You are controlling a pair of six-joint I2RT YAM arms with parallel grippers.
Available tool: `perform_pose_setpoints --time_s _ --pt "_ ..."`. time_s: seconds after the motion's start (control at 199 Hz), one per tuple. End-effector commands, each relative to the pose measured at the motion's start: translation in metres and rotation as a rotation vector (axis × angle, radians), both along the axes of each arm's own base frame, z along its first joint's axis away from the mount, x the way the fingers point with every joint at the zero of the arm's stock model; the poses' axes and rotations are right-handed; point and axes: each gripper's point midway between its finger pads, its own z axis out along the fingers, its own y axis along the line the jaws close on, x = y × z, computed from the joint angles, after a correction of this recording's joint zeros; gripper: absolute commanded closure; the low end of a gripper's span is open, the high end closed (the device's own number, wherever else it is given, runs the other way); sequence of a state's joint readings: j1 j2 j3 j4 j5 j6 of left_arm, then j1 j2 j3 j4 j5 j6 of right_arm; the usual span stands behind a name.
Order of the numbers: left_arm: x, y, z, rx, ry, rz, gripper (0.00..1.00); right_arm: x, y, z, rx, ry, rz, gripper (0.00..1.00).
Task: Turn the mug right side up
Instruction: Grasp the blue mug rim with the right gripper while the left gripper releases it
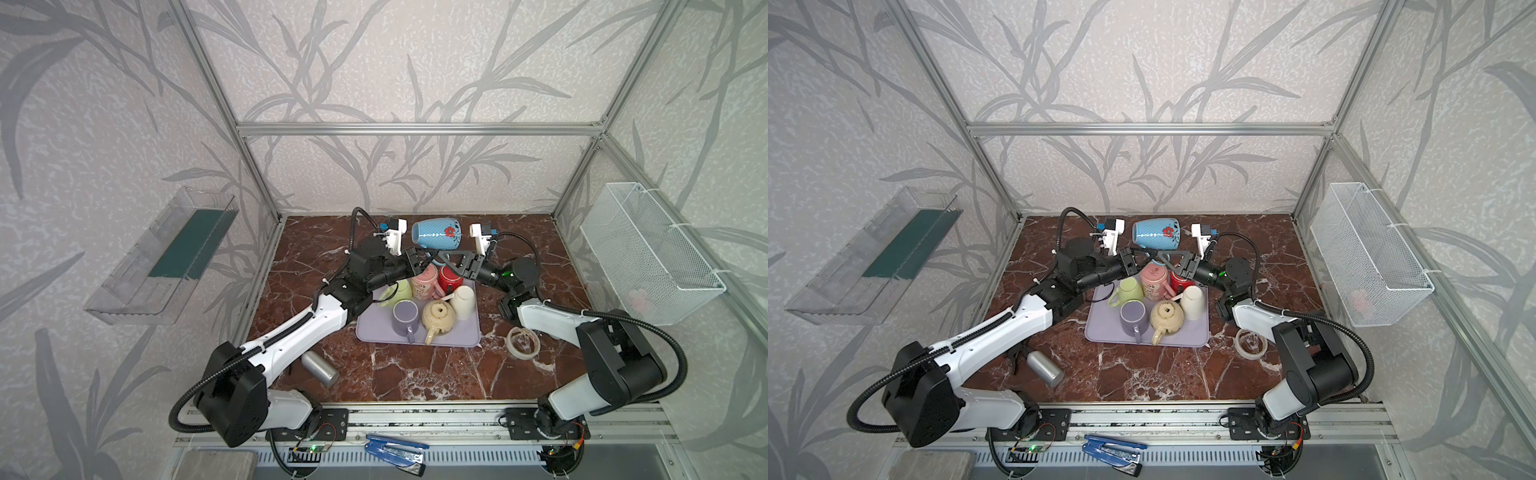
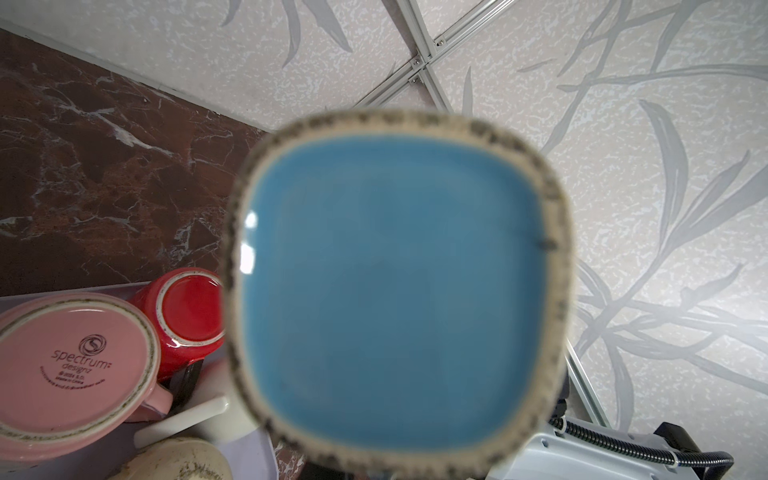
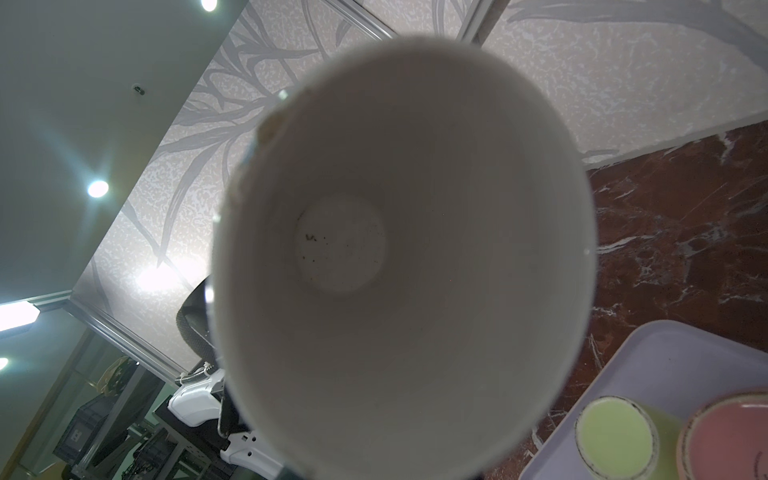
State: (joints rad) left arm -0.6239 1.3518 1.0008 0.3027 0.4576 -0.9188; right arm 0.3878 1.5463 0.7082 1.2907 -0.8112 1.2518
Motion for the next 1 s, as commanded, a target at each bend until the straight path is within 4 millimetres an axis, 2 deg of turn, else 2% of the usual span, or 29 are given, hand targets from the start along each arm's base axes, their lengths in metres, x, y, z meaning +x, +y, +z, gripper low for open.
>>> perform_pose_setpoints --time_s 0.0,0.296,0.461,0.722,0.838,0.938,0.998 --pt "-0.01 -0.003 0.019 -0.049 -0.056 -0.028 1.0 -0.003 -0.008 0.038 0.075 -0.134 -0.037 0.75" --pt "-0.006 -0.009 0.011 -0.049 -0.041 -0.042 1.0 -0.004 -0.009 0.042 0.082 -0.142 -0.039 0.97" --pt "-0.005 -0.009 0.005 -0.029 -0.04 -0.042 1.0 -0.002 -0.009 0.041 0.079 -0.135 -0.043 1.0" --pt "-0.002 -0.003 -0.01 0.069 -0.046 -0.019 0.68 0.007 -0.021 0.036 0.062 -0.12 -0.076 1.0" --pt "0.001 0.001 -0.014 0.107 -0.048 -0.003 0.57 0.011 -0.027 0.032 0.037 -0.105 -0.101 1.0" --pt "0.003 0.004 -0.017 0.14 -0.051 0.006 0.51 0.015 -0.03 0.028 0.023 -0.095 -0.118 1.0" --pt "0.004 0.006 -0.019 0.16 -0.05 0.011 0.42 0.017 -0.032 0.025 0.016 -0.086 -0.127 1.0"
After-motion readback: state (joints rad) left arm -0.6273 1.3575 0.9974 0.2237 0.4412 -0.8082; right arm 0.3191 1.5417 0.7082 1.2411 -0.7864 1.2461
